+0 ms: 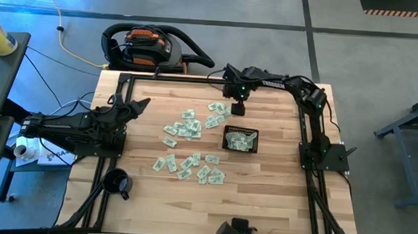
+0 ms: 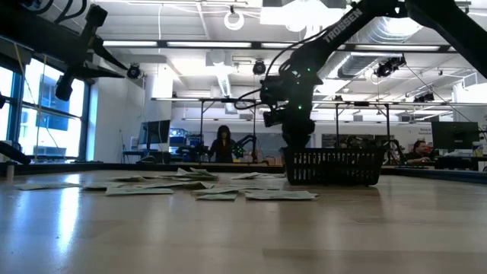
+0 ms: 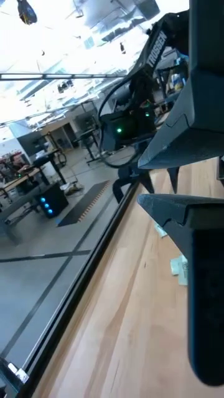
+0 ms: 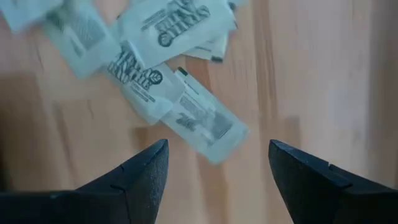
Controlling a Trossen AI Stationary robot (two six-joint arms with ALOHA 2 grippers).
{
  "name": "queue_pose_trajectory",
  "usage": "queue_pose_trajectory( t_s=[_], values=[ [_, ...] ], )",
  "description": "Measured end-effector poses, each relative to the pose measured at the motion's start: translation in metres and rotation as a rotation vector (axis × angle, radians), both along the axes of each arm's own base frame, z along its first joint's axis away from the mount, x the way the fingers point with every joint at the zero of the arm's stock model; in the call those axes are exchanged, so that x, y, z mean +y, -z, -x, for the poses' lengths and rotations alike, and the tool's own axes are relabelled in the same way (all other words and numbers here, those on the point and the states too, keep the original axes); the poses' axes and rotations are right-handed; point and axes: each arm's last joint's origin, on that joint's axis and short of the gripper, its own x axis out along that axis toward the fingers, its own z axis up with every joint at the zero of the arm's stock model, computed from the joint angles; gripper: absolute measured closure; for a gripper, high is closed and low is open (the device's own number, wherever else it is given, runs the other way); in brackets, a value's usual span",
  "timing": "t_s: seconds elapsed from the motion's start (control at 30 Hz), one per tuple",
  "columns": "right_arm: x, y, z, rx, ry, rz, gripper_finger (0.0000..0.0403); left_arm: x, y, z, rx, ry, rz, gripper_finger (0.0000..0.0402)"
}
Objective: Pick and place Stevia / Truvia into bins
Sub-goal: Put the green stevia packet into the black bin
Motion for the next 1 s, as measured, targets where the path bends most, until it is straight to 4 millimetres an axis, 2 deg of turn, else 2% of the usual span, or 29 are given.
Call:
queue_pose_trajectory(
  t_s=[0.07,0.2,0.33,0.67,1.0],
  values=[
    [-0.002,0.000,-0.002,-0.010,-0.103,0.046,0.0136,0.000,0.000,0.000,0.000,-0.001,0.000,0.0291],
    [-0.008,-0.001,-0.006,-0.067,-0.185,0.116,0.0136,0.000,0.000,0.000,0.000,-0.003,-0.001,0.0291],
    [-0.011,0.001,-0.004,-0.093,-0.168,0.061,0.0136,0.000,0.000,0.000,0.002,-0.007,-0.001,0.0291],
    [-0.011,0.030,-0.004,-0.020,-0.135,-0.023,0.0136,0.000,0.002,0.001,0.032,-0.005,-0.004,0.0291],
    [-0.008,0.033,-0.006,0.050,-0.115,0.029,0.0147,0.000,0.006,0.001,0.074,0.007,-0.003,0.0291]
  ],
)
